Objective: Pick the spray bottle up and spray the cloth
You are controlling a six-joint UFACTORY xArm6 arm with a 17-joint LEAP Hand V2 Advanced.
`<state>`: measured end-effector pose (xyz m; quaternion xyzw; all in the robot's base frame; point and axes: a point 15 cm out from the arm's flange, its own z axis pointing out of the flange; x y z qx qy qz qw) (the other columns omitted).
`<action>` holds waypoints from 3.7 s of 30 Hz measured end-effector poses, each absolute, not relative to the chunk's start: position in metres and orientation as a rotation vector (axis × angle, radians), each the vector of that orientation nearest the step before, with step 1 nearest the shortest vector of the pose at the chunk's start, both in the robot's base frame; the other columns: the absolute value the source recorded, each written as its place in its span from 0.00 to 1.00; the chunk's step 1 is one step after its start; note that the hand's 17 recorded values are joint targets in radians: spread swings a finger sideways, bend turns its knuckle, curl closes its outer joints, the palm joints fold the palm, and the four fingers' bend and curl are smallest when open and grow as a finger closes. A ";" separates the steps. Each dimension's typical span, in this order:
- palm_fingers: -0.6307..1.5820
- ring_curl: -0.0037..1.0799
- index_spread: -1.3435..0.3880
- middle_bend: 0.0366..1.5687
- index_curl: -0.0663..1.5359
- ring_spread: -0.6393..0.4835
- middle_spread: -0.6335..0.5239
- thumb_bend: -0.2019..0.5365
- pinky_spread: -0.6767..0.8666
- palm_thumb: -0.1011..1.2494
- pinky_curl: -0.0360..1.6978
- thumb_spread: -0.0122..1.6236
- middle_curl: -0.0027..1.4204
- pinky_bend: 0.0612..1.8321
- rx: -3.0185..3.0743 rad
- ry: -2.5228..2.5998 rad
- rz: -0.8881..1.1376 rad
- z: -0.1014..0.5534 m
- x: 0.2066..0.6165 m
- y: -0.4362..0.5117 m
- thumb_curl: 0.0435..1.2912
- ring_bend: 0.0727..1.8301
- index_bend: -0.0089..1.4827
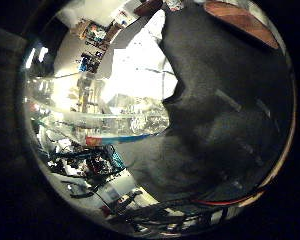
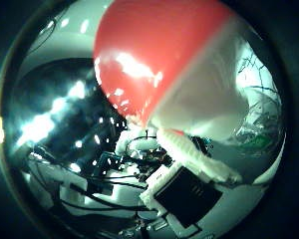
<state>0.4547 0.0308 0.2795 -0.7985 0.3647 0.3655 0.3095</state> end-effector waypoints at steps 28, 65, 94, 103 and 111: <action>0.74 0.67 0.53 0.68 0.64 0.35 0.31 0.26 0.21 0.73 0.60 0.63 0.70 0.56 -1.961 0.918 1.002 0.313 0.447 0.043 0.25 0.71 0.58; 0.77 0.77 0.61 0.76 0.63 0.35 0.38 0.26 0.26 0.85 0.86 0.67 0.68 0.52 -1.961 1.211 0.901 0.394 0.418 0.033 0.41 0.71 0.69; 0.77 0.81 0.61 0.79 0.61 0.35 0.39 0.26 0.28 0.86 0.88 0.67 0.67 0.54 -2.313 1.566 0.607 0.439 0.422 0.076 0.46 0.71 0.72; 0.77 0.81 0.61 0.79 0.62 0.35 0.39 0.26 0.28 0.85 0.88 0.67 0.67 0.54 -2.467 1.681 0.455 0.433 0.414 0.072 0.47 0.71 0.71; 0.77 0.81 0.61 0.79 0.62 0.35 0.39 0.26 0.28 0.85 0.88 0.67 0.67 0.54 -2.563 1.785 0.498 0.392 0.422 0.080 0.48 0.71 0.71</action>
